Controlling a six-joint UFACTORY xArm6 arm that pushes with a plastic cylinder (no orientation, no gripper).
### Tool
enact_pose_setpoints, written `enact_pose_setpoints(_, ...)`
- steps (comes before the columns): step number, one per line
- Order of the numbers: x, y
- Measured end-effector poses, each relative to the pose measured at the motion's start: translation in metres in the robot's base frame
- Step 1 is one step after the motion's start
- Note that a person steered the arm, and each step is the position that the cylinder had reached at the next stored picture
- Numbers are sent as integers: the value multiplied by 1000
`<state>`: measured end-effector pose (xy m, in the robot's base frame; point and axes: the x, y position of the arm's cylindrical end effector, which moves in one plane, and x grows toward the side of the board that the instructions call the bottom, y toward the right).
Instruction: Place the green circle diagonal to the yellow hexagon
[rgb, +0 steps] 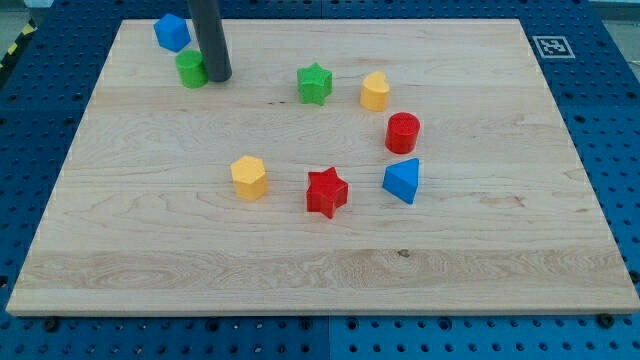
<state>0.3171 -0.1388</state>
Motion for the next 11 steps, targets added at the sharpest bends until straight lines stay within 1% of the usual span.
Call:
enact_pose_setpoints(1, 11, -1)
enact_pose_setpoints(4, -3, -43)
enact_pose_setpoints(5, -17, -57)
enact_pose_setpoints(6, -22, -63)
enact_pose_setpoints(7, -19, -60)
enact_pose_setpoints(8, 14, -13)
enact_pose_setpoints(9, 52, 59)
enact_pose_setpoints(10, 76, 139)
enact_pose_setpoints(11, 70, 194)
